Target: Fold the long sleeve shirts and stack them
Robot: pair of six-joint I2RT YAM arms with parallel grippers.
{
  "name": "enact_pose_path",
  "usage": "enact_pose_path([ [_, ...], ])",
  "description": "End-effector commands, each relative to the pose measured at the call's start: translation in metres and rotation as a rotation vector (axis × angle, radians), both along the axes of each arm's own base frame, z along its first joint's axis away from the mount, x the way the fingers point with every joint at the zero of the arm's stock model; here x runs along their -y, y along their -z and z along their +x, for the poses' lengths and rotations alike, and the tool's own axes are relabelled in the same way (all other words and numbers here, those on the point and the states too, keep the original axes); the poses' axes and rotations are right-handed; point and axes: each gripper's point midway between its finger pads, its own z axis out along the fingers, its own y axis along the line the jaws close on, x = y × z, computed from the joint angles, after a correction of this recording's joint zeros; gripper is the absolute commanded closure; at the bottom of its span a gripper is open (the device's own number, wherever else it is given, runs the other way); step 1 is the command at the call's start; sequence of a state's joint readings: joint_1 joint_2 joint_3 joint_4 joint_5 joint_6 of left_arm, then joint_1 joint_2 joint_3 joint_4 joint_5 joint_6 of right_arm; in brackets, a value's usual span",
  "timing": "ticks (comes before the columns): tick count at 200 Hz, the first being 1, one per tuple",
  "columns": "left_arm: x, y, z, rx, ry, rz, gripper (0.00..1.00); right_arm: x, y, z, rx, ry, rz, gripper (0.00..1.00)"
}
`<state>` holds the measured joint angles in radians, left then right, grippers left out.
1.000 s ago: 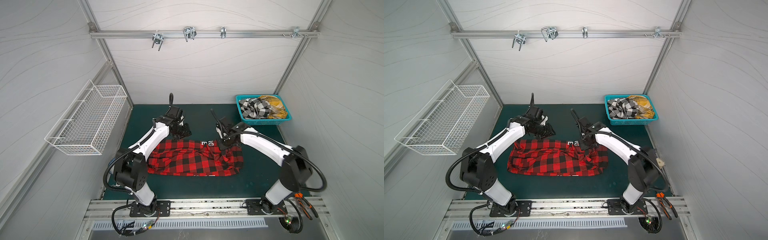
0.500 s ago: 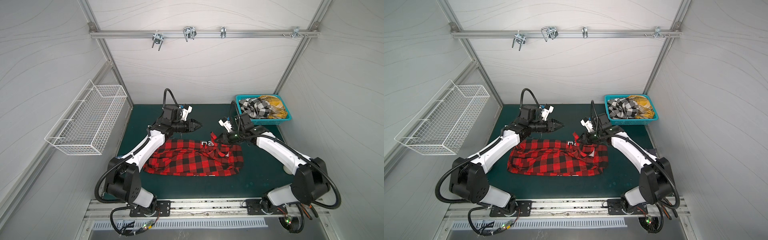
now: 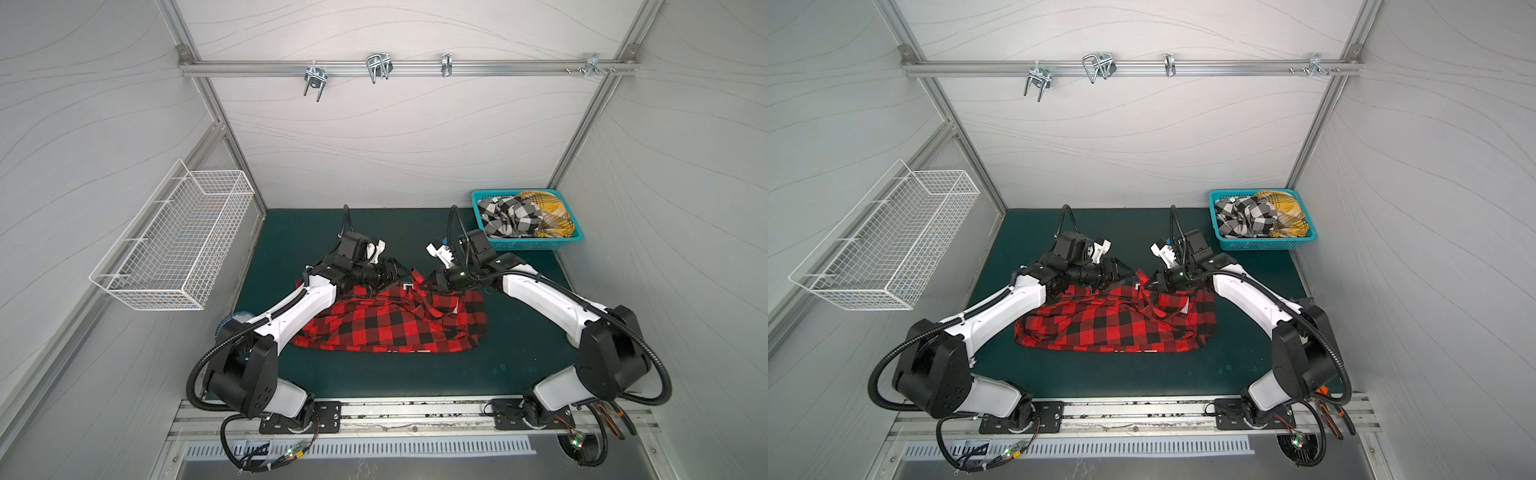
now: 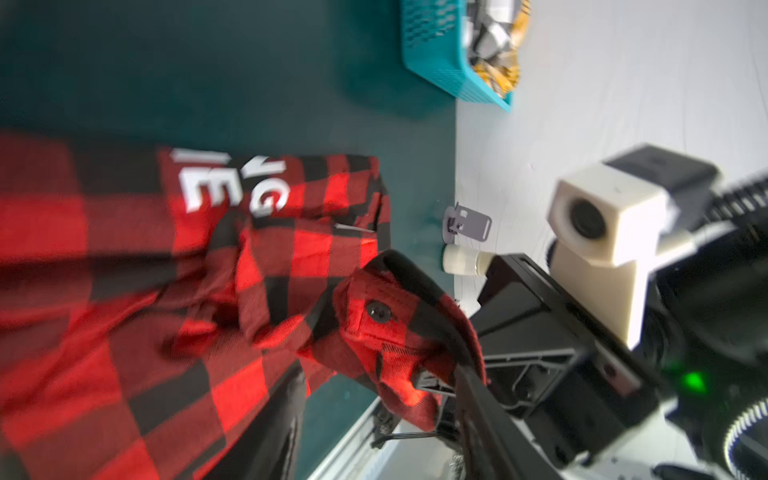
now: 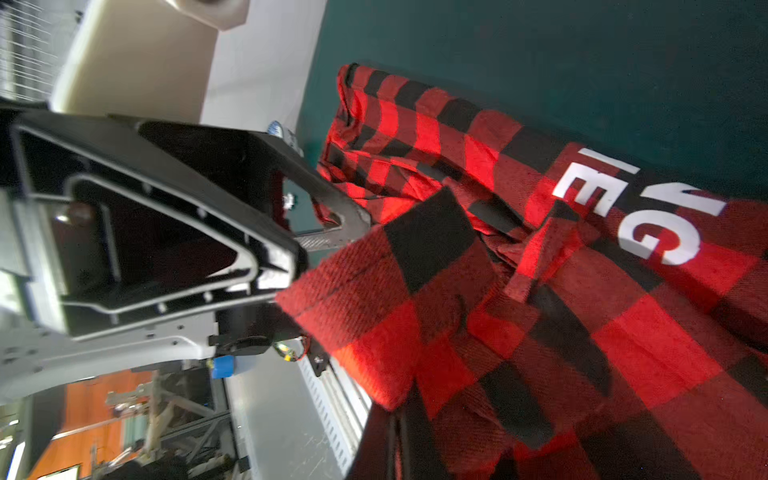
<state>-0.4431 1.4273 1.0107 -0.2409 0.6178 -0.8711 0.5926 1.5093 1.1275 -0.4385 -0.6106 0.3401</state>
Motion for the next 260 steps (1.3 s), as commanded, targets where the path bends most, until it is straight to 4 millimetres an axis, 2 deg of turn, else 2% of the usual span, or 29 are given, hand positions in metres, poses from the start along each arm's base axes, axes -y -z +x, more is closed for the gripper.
enact_pose_path([
  [1, 0.004, -0.028, 0.005, -0.009, -0.107, -0.027, 0.41, 0.000, 0.017, -0.001, 0.096, -0.006, -0.168, 1.00],
  [33, 0.000, -0.015, 0.003, -0.060, -0.168, -0.022, 0.41, -0.008, 0.022, -0.002, 0.125, -0.006, -0.202, 1.00],
  [54, 0.005, 0.005, -0.004, -0.128, -0.156, -0.027, 0.48, -0.015, 0.021, -0.006, 0.130, -0.020, -0.197, 1.00],
  [67, 0.009, 0.012, -0.006, -0.152, -0.149, -0.033, 0.56, -0.018, 0.021, -0.008, 0.135, -0.026, -0.201, 1.00],
  [88, 0.015, 0.014, -0.006, -0.163, -0.139, -0.039, 0.65, -0.021, 0.022, -0.009, 0.133, -0.025, -0.202, 1.00],
  [124, 0.021, 0.017, -0.003, -0.180, -0.117, -0.030, 0.68, -0.025, 0.023, -0.011, 0.131, -0.029, -0.194, 1.00],
  [138, 0.023, 0.017, -0.002, -0.178, -0.111, -0.032, 0.78, -0.024, 0.023, -0.011, 0.134, -0.027, -0.199, 0.99],
  [147, 0.022, 0.016, -0.002, -0.174, -0.111, -0.026, 0.89, -0.023, 0.022, -0.011, 0.140, -0.023, -0.204, 0.91],
  [153, 0.021, 0.014, -0.001, -0.169, -0.112, -0.018, 0.97, -0.021, 0.022, -0.010, 0.143, -0.016, -0.210, 0.82],
  [155, 0.021, 0.013, 0.000, -0.165, -0.111, -0.014, 1.00, -0.020, 0.022, -0.010, 0.144, -0.010, -0.213, 0.78],
  [170, 0.015, 0.003, 0.003, -0.127, -0.114, 0.028, 1.00, -0.011, 0.016, -0.005, 0.161, 0.027, -0.223, 0.58],
  [178, 0.011, -0.007, 0.005, -0.095, -0.113, 0.051, 1.00, -0.003, 0.012, 0.000, 0.166, 0.066, -0.236, 0.40],
  [184, 0.008, -0.015, 0.006, -0.067, -0.109, 0.068, 1.00, 0.007, 0.011, 0.006, 0.164, 0.111, -0.259, 0.35],
  [200, -0.009, -0.043, 0.005, 0.028, -0.110, 0.149, 1.00, 0.049, 0.012, 0.024, 0.106, 0.280, -0.339, 0.31],
  [217, -0.034, -0.074, -0.001, 0.148, -0.131, 0.232, 1.00, 0.091, 0.011, 0.035, -0.037, 0.431, -0.284, 0.29],
  [226, -0.047, -0.089, -0.005, 0.204, -0.150, 0.266, 1.00, 0.107, 0.012, 0.038, -0.118, 0.481, -0.232, 0.28],
  [245, -0.070, -0.114, -0.016, 0.289, -0.184, 0.321, 1.00, 0.122, 0.018, 0.035, -0.260, 0.522, -0.163, 0.28],
  [260, -0.079, -0.123, -0.023, 0.314, -0.199, 0.335, 1.00, 0.122, 0.028, 0.028, -0.353, 0.516, -0.144, 0.28],
])
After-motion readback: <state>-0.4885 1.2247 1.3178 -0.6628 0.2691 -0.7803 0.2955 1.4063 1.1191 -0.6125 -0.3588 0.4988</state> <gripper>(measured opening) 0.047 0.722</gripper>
